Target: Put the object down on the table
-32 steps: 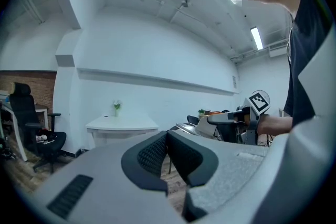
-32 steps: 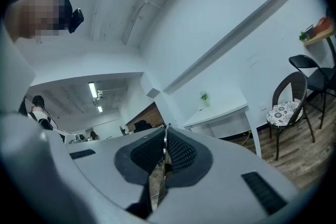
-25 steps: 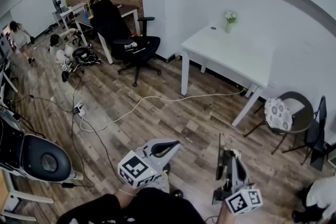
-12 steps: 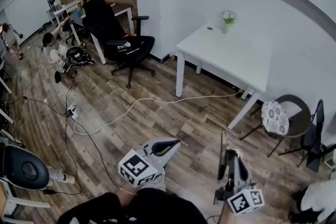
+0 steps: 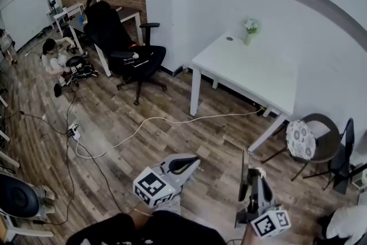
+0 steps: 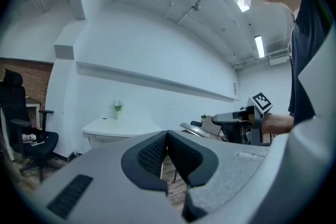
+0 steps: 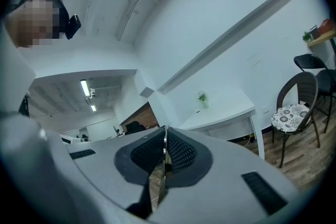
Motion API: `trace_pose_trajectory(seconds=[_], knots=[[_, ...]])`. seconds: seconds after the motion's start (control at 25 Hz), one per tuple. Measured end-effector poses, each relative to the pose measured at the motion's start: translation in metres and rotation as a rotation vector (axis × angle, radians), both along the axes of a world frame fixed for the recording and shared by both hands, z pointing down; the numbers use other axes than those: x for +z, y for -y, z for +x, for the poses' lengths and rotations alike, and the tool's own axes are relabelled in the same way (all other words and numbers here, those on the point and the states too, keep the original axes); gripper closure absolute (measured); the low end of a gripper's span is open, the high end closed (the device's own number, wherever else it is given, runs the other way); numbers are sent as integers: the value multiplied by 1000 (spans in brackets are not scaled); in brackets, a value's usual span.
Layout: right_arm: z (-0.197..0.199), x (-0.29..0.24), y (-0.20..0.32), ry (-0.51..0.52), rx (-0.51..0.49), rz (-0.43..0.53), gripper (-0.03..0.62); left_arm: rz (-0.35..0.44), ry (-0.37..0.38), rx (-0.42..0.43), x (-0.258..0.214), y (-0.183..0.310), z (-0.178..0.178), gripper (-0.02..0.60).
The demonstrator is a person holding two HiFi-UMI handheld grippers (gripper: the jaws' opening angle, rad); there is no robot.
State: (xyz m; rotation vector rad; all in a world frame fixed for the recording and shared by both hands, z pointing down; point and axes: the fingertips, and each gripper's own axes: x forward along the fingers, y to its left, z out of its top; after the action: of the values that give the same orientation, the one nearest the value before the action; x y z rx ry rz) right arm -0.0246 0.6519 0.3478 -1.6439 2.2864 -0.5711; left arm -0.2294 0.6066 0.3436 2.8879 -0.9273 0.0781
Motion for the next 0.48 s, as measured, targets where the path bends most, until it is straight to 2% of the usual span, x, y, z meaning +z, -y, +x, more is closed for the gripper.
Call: trace_pose_trajectory(seconds=[0.48], knots=[[-53, -3, 112, 28, -23, -1, 582, -23, -9, -18, 16, 102, -54, 583]])
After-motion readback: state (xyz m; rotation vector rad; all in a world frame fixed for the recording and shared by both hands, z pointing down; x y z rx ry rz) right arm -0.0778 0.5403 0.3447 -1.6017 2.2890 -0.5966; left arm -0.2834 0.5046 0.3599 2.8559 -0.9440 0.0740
